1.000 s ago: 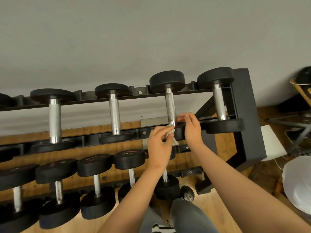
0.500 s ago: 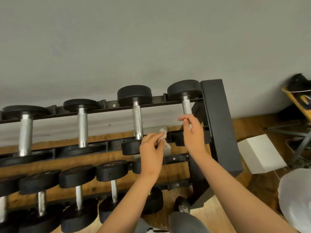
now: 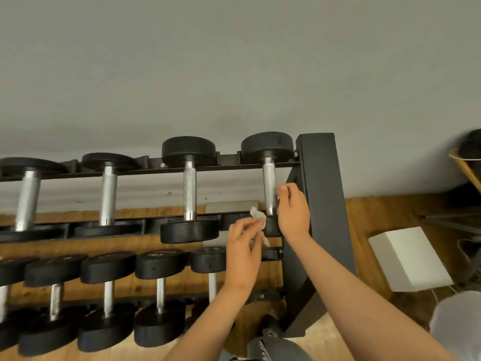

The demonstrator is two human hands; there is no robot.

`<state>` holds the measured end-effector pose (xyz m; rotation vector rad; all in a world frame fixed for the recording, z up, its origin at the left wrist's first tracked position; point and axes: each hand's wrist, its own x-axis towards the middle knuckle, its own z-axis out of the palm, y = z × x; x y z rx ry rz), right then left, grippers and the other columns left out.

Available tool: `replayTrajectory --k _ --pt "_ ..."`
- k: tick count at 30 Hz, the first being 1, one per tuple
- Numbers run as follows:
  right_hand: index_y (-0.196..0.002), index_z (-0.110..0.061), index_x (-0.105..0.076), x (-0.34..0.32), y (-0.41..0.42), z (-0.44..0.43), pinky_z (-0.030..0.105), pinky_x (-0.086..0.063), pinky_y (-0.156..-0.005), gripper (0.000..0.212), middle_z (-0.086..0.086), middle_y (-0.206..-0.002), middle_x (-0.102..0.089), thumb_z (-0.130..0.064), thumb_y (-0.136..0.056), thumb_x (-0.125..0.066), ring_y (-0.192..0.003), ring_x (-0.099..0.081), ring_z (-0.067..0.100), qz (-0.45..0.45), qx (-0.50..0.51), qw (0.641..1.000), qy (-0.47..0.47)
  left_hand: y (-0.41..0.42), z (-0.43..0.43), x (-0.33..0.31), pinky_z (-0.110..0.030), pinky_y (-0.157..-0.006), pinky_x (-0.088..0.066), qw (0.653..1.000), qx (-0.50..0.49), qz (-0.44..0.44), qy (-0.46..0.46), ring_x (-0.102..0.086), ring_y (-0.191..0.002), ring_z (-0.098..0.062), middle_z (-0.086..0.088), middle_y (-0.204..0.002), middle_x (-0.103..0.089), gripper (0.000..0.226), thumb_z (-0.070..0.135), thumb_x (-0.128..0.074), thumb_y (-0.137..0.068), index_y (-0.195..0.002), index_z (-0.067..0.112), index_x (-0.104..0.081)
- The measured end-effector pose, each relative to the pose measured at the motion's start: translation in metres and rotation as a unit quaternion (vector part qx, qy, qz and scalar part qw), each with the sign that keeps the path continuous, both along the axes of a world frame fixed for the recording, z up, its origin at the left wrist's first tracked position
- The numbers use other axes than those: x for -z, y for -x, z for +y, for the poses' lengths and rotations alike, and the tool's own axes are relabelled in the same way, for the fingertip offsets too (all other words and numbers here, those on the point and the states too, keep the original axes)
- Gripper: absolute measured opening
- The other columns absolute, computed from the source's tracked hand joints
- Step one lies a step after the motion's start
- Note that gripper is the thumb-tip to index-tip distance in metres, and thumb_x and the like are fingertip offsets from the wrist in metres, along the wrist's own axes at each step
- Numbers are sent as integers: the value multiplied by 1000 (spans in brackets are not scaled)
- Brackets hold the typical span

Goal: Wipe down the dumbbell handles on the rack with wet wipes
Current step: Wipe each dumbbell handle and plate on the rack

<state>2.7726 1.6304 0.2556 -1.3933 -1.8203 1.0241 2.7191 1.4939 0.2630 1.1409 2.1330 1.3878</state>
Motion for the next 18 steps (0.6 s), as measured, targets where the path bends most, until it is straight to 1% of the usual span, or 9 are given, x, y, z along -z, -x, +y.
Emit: replayTrajectory --k 3,6,8,10,13,15,18 --pt "-94 -14 -58 -2 0 -1 25 -44 -62 31 2 -85 -60 -34 -103 -36 -77 -57 14 -3 -4 1000 -5 -16 -7 5 -9 -100 -38 999 32 21 -11 -48 -115 5 13 -114 -55 46 -1 -68 -86 -119 30 -64" --pt "-91 -14 -58 -1 1 -1 28 -46 -62 32 3 -84 -59 -33 -104 -35 -76 -57 15 -4 2 1000 -3 -9 9 0 -9 -98 -40 999 0 -23 -24 -48 -113 5 20 -113 -52 40 1 -66 -89 -115 31 -64" --pt "-90 -14 -58 0 1 0 31 -46 -63 33 2 -83 -59 -33 -104 -34 -75 -56 15 -12 2 1000 -9 -2 19 -5 -7 -95 -39 998 -22 -53 -28 -47 -111 6 15 -112 -54 36 2 -65 -90 -113 29 -65" --pt "-89 -13 -57 -1 1 0 32 -45 -63 33 3 -81 -58 -32 -104 -34 -74 -55 16 -13 -2 1000 -12 -7 17 -5 -7 -94 -40 998 -31 -56 -29 -49 -110 4 11 -111 -56 35 1 -65 -89 -111 29 -67" --pt "-85 -13 -55 -5 0 -2 28 -42 -60 33 2 -77 -55 -30 -104 -35 -71 -53 16 -12 -3 1000 -7 -25 1 -1 -9 -95 -41 997 -37 -68 -27 -53 -111 -2 10 -111 -58 37 -1 -67 -87 -110 27 -69" --pt "-84 -13 -54 -7 1 -3 27 -42 -59 32 0 -75 -53 -31 -103 -35 -69 -53 15 -17 -3 1000 -4 -26 1 -4 -8 -94 -41 995 -43 -81 -28 -54 -110 -2 11 -110 -59 37 -2 -67 -87 -109 28 -69" --pt "-81 -15 -53 -8 2 -3 27 -43 -59 32 -1 -74 -53 -31 -103 -36 -69 -54 15 -28 -4 1000 -8 -2 25 -8 -7 -91 -41 992 -69 -103 -25 -53 -107 0 10 -107 -60 32 -1 -65 -89 -104 27 -69"
